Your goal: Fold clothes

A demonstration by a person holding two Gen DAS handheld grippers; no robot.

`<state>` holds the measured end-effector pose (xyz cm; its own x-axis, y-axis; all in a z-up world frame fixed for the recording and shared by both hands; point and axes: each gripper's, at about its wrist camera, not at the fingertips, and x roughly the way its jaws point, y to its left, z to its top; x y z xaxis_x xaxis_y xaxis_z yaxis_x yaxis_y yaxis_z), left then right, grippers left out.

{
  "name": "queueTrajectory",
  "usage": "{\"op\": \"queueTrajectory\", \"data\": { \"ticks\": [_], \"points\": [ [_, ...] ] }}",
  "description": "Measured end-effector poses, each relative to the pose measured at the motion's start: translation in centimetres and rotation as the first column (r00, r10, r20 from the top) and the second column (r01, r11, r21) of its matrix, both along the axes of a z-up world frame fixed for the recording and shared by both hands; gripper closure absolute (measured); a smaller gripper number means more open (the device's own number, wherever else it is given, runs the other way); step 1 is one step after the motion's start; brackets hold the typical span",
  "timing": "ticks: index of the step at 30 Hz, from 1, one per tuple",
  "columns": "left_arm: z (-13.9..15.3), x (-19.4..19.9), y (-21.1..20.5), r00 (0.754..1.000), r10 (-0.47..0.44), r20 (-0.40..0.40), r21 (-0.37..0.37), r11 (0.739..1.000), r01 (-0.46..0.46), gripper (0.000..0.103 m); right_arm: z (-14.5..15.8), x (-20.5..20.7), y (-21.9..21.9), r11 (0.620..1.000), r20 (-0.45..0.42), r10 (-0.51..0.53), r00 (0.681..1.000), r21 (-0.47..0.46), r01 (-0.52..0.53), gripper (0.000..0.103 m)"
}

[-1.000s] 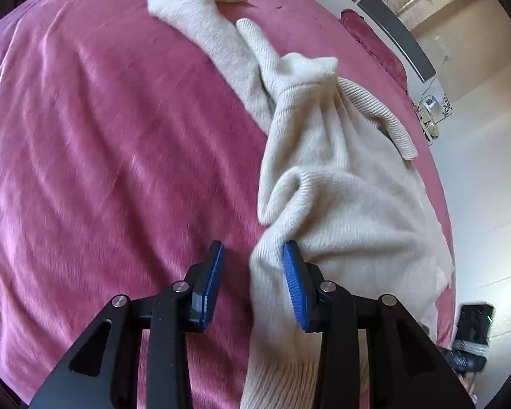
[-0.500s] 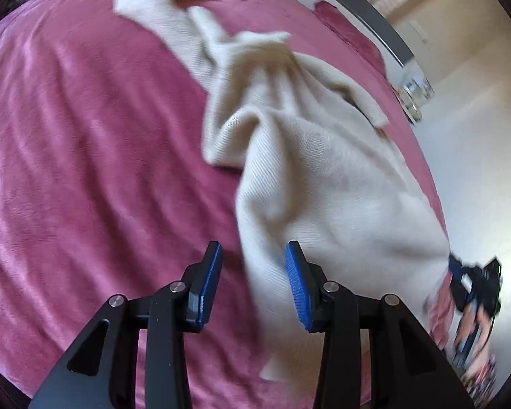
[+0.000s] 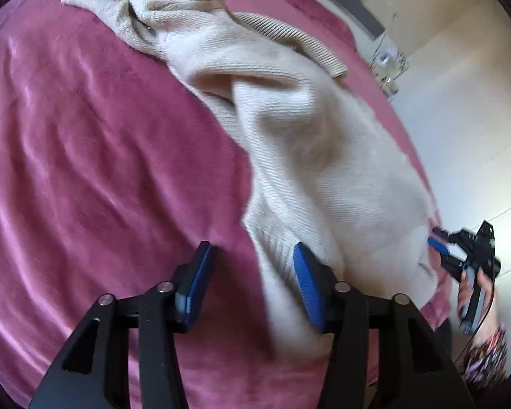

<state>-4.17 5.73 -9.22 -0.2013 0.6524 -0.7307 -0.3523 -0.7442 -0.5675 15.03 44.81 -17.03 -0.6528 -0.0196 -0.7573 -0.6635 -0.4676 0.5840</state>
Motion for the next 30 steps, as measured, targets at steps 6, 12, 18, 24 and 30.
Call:
{"op": "queueTrajectory", "data": {
  "ticks": [6, 12, 18, 24, 30],
  "points": [
    [0.2, 2.3, 1.9, 0.988, -0.129, -0.084, -0.140, 0.983, 0.117, 0.046, 2.3, 0.4, -5.2, 0.982, 0.044, 0.137, 0.990, 0.121, -0.142, 0.078],
    [0.1, 0.7, 3.5, 0.998, -0.068, -0.018, -0.077, 0.995, 0.066, 0.039, 1.7, -0.9, -11.4, 0.866, -0.003, 0.498, 0.867, -0.055, -0.498, 0.077],
    [2.7, -4.5, 8.9, 0.991, -0.082, 0.105, 0.151, 0.986, 0.066, 0.037, -1.3, -6.4, -18.0, 0.719, -0.035, 0.682, 0.731, -0.155, -0.678, 0.076],
    [4.5, -6.3, 13.1, 0.988, -0.140, 0.072, 0.089, 0.987, 0.134, 0.037, -3.5, -12.9, -18.1, 0.757, 0.024, 0.650, 0.760, -0.110, -0.644, 0.076],
    [4.1, -4.5, 9.3, 0.990, -0.135, 0.035, -0.011, 0.991, 0.135, 0.037, -4.3, -12.3, -11.7, 0.873, -0.084, 0.436, 0.896, -0.200, -0.444, 0.077]
  ]
}}
